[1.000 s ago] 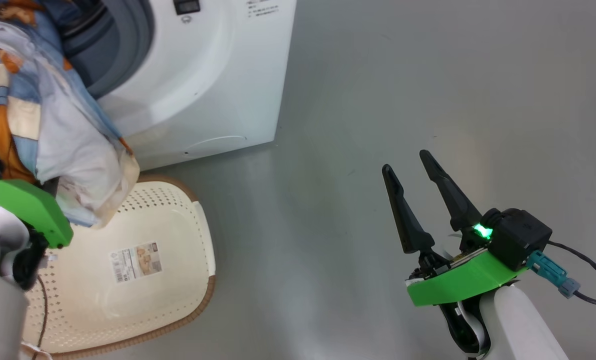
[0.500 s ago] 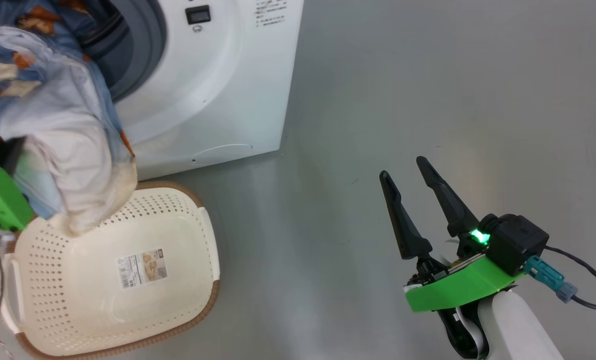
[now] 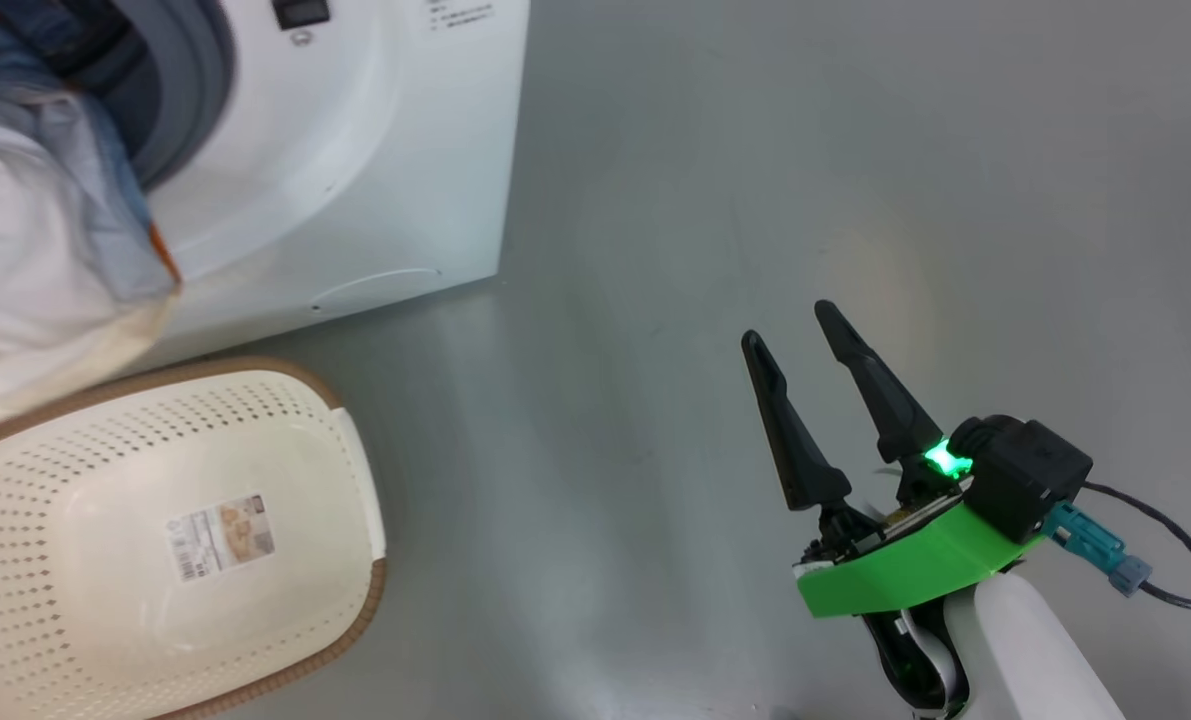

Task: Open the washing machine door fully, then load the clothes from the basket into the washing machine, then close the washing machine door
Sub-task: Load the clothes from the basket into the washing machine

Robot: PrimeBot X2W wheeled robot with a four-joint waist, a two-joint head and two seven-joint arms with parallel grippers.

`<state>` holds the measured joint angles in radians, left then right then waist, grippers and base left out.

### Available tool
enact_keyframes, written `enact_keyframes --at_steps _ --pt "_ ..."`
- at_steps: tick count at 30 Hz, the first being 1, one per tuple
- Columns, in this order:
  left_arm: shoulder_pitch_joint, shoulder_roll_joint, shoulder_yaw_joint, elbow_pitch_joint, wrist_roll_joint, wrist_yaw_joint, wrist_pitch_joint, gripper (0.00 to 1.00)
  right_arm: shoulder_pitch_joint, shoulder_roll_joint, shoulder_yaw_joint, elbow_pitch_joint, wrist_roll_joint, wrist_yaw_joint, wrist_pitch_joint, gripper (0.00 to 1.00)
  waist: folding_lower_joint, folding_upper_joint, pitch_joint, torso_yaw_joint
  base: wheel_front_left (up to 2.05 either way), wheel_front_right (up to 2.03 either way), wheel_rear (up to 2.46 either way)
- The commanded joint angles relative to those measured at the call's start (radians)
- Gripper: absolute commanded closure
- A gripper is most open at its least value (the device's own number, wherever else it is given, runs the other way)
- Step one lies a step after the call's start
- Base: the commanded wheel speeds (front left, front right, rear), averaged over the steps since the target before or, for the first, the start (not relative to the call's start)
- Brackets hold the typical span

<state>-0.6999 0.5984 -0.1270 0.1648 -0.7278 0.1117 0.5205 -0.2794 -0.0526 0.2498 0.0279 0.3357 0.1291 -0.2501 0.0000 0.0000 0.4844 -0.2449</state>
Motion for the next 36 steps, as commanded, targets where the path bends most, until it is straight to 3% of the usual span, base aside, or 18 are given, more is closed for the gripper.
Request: enact_keyframes --at_steps 1,9,16,27,36 --pt "-0.053 0.058 0.049 0.002 0.018 0.013 -0.022 1.0 -0.011 0.002 0.027 -0.028 0.022 0.002 -0.012 0.0 0.0 0.0 0.026 -0.027 0.0 0.0 0.0" --pt "-0.204 0.081 0.049 0.153 0.097 0.037 -0.12 1.0 -0.033 0.002 0.049 -0.037 0.049 0.002 -0.012 0.0 0.0 0.0 0.082 -0.082 0.0 0.0 0.0" --pt "-0.378 0.137 0.046 0.265 0.19 0.044 -0.256 1.0 -0.062 0.002 0.071 -0.05 0.08 0.002 -0.012 0.0 0.0 0.0 0.157 -0.136 0.0 0.0 0.0" --pt "-0.654 0.165 -0.007 0.429 0.317 0.02 -0.504 1.0 -0.093 0.002 0.106 -0.068 0.115 0.002 -0.012 0.0 0.0 0.0 0.245 -0.178 0.0 0.0 0.0" --pt "-0.701 0.133 -0.048 0.579 0.31 -0.034 -0.509 1.0 -0.106 0.002 0.098 -0.074 0.11 0.002 -0.012 0.0 0.0 0.0 0.269 -0.165 0.0 0.0 0.0"
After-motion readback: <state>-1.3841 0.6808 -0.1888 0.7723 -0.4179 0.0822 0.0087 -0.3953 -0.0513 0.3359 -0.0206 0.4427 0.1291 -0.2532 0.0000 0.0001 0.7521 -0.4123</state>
